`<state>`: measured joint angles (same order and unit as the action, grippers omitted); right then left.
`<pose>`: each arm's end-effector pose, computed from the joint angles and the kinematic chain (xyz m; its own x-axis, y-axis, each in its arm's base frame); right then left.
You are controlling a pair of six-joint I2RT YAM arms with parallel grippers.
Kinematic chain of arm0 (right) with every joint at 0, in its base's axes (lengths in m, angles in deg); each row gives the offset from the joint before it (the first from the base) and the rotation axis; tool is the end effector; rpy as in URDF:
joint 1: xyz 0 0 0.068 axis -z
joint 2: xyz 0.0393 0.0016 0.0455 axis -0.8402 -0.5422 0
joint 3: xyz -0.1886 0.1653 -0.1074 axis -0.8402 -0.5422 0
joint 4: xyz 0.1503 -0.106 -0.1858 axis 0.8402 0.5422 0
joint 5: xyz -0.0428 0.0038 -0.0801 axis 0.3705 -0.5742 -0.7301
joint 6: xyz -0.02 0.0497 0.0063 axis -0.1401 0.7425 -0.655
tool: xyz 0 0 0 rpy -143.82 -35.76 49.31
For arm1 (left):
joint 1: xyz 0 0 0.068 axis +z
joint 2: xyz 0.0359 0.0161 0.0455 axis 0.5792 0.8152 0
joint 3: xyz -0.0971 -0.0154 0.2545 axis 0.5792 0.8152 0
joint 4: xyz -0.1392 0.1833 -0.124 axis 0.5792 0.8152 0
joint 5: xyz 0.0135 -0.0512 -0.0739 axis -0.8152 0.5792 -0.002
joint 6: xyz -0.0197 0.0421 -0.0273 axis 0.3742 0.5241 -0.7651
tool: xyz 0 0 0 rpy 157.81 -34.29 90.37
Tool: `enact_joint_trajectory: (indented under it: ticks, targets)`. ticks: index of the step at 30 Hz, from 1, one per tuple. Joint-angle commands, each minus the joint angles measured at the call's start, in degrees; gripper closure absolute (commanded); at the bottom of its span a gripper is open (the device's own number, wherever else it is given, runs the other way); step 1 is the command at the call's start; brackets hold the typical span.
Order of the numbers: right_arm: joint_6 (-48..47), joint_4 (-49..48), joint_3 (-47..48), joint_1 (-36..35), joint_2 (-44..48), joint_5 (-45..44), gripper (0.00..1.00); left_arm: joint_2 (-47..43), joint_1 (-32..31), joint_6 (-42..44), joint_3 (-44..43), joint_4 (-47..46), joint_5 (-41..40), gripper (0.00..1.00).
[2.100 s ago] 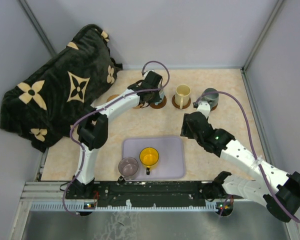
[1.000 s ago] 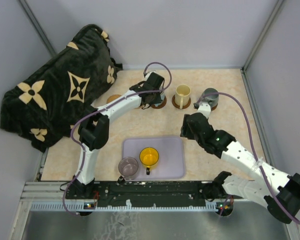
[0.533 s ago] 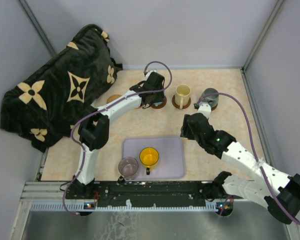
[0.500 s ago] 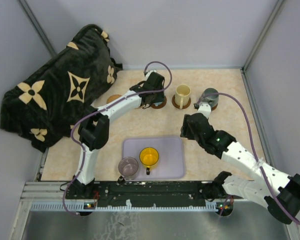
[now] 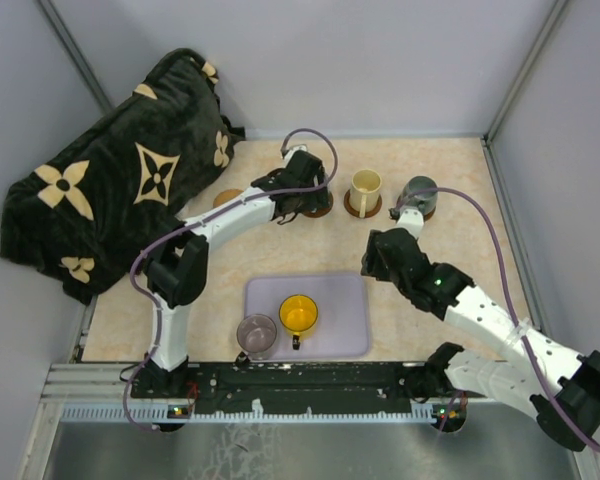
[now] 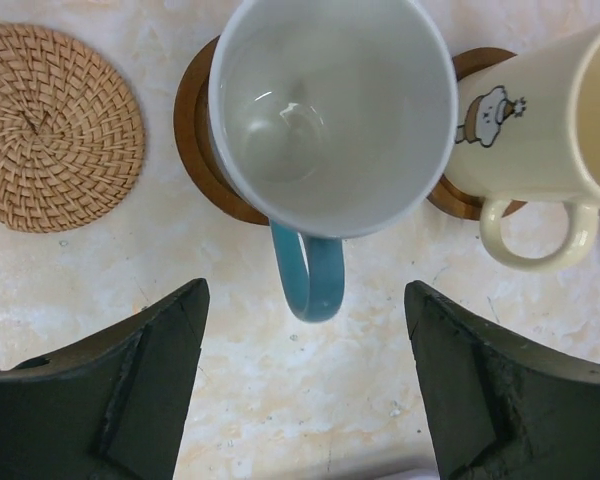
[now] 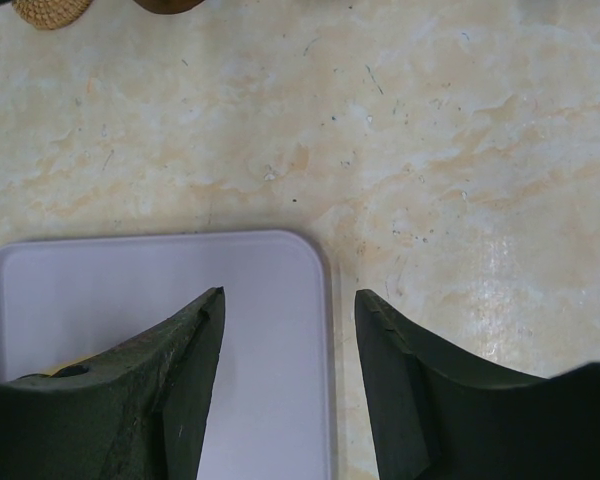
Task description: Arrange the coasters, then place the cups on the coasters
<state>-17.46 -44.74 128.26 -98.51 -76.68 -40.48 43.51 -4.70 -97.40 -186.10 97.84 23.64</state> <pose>0.1539 0.1162 0.2722 -0.6142 0.1891 -0.7661 -0.0056 0.9698 0.2439 0.3663 -0.2952 0.2349 -0.7122 -0.1409 -0.6877 0.0548 0.9655 -0.2546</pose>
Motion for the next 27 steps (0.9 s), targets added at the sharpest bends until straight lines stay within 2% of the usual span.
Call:
enact_joint_trajectory:
  ticks: [1, 8, 12, 21, 27]
  targets:
    - [1.04, -2.09, -0.23, 0.3, 1.36, -0.38, 0.45, -5.79, -0.16, -0.27, 1.74, -3.4, 0.45, 0.14]
    - [1.02, -2.17, -0.42, 0.23, 1.53, 0.97, 0.45, -13.13, -0.31, 0.18, 8.59, -3.92, 2.9, 0.11]
    - [-1.02, -2.77, -0.51, -2.01, 1.21, 4.22, 0.37, -21.15, -0.42, 1.38, 18.18, -5.16, 1.55, 0.11]
    - [0.78, -2.85, -1.5, -8.98, 0.86, 6.14, 0.39, -46.53, -1.02, 3.3, 40.46, -1.49, -2.37, 0.11]
    - [1.16, -4.86, -1.04, -13.39, -2.19, 4.4, 0.39, -63.28, -1.6, 1.83, 48.44, 5.93, 1.93, 0.1]
